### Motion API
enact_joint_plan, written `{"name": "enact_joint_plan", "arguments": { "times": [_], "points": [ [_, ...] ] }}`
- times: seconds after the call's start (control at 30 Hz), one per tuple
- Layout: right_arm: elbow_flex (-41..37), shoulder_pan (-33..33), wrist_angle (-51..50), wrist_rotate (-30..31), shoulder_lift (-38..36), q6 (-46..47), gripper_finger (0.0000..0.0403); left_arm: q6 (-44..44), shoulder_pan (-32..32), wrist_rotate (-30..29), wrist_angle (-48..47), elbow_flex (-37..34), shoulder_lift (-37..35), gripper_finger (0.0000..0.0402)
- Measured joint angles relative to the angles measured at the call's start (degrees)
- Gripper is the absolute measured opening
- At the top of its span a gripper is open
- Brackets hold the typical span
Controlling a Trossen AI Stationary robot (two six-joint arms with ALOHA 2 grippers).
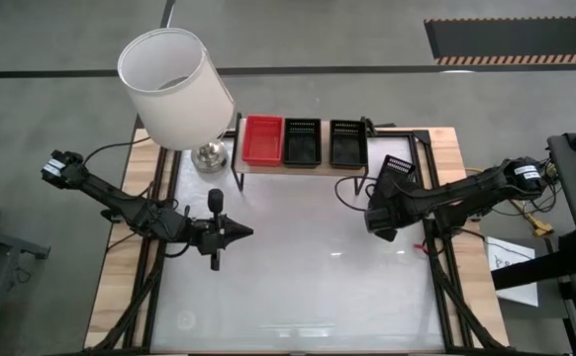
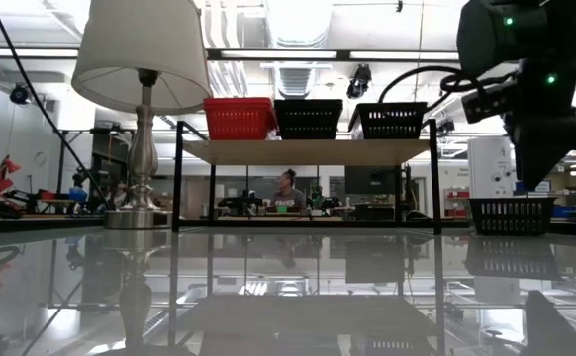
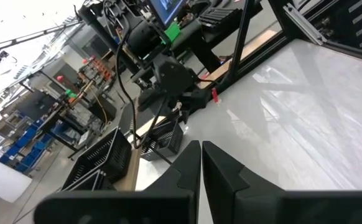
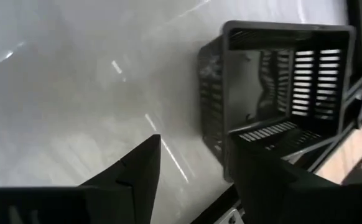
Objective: Stack baskets on shelf by color
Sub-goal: Stack the black basket into the other black basket on the shelf
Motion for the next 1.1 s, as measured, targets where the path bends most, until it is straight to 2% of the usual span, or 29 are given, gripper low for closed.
{"name": "enact_joint_plan", "arguments": {
  "times": [0.2, 0.53, 0.67, 0.83, 1.1],
  "points": [
    [-1.2, -0.7, 0.5, 4.3, 0.0, 2.7, 0.0176, 0.0, 0.0, 0.0, 0.0, 0.0, 0.0, 0.0000],
    [-4.9, -2.5, 6.1, 4.3, 0.0, 1.6, 0.0175, 0.0, 0.0, 0.0, 0.0, -0.6, 0.0, 0.0000],
    [-6.3, -2.5, 7.0, 3.8, 0.0, 1.6, 0.0163, 0.7, 0.0, 0.0, 0.0, -0.9, 0.0, 0.0000],
    [-7.0, -2.5, 8.8, 1.0, 0.0, 1.0, 0.0123, 0.9, 0.0, 0.0, 0.1, -0.9, 0.0, 0.0000],
    [-6.5, -2.4, 8.9, -5.2, 0.0, 1.2, 0.0023, 0.9, 0.0, 0.0, 0.7, -0.9, 0.0, 0.0000]
  ]
}}
